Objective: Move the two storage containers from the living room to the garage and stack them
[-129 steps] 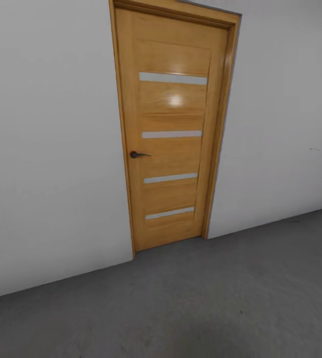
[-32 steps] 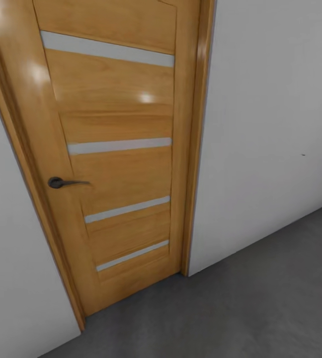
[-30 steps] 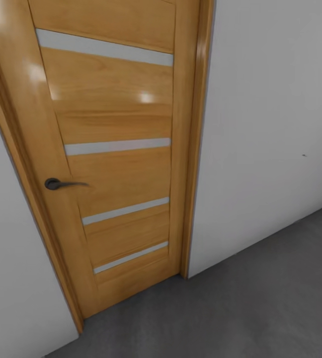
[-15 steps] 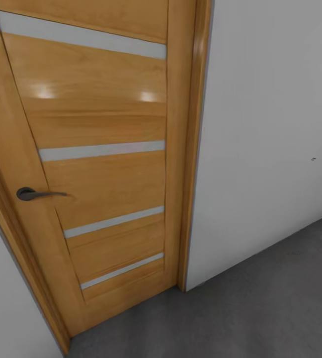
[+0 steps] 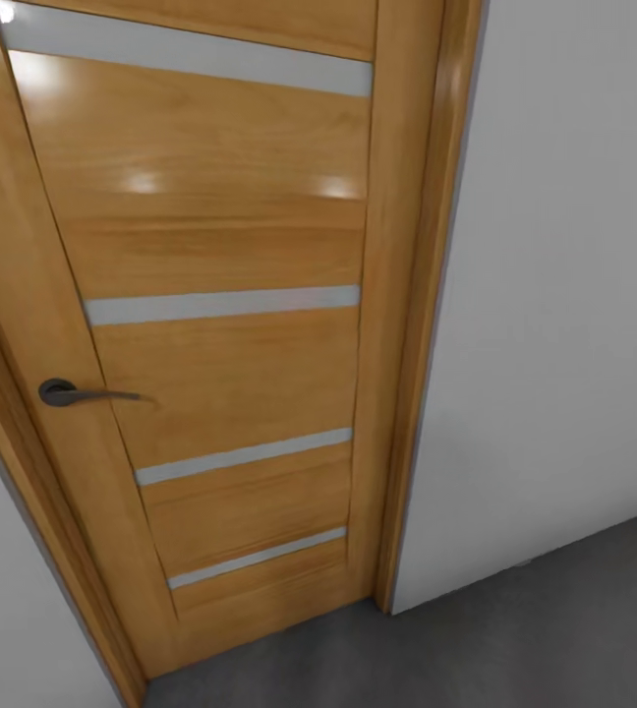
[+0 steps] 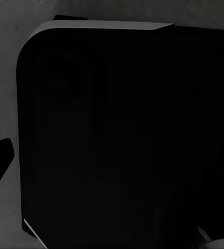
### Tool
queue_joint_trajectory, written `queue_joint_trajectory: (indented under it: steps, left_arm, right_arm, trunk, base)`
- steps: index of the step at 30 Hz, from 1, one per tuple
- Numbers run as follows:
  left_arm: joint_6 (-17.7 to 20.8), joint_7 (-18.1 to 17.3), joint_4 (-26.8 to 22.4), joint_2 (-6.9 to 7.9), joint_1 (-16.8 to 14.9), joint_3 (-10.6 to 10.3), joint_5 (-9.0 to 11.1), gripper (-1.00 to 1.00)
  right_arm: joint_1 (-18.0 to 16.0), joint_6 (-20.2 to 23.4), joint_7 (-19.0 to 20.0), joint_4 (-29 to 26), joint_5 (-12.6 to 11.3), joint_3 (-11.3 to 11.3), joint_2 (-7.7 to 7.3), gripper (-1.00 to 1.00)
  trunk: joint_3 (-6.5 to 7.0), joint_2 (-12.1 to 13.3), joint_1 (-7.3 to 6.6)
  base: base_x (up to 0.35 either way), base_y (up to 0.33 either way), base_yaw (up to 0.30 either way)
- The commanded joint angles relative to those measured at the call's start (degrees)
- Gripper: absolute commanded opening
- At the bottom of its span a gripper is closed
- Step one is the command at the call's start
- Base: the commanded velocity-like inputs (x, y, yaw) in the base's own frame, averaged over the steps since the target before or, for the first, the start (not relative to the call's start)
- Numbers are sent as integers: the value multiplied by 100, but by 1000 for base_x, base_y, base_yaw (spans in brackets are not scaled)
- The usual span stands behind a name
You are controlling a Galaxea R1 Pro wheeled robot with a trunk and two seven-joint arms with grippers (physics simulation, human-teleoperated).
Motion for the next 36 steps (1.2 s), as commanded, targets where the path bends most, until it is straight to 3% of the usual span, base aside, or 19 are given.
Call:
queue_joint_trajectory:
  steps: [1,11,19,36]
  left_arm:
    - [-15,-2,-1,1,-1,4,40,100]
    - [-27,-2,-8,6,0,4,33,100]
    - [-28,-2,-10,6,0,4,153,100]
    - [-28,-2,-10,6,1,4,173,100]
  right_arm:
    - [-1,-16,-2,1,6,2,-2,100]
    - [0,-17,-2,0,6,2,-3,100]
    - [-1,-17,-4,-3,7,2,-3,100]
    - [2,-18,-4,5,6,2,10,100]
  trunk:
    - [-5,-2,3]
    - [-5,-2,3]
    - [-5,-2,3]
    - [-5,-2,3]
  base:
    - [276,-167,278]
    - [199,-136,278]
    - [14,-10,278]
    - [0,0,278]
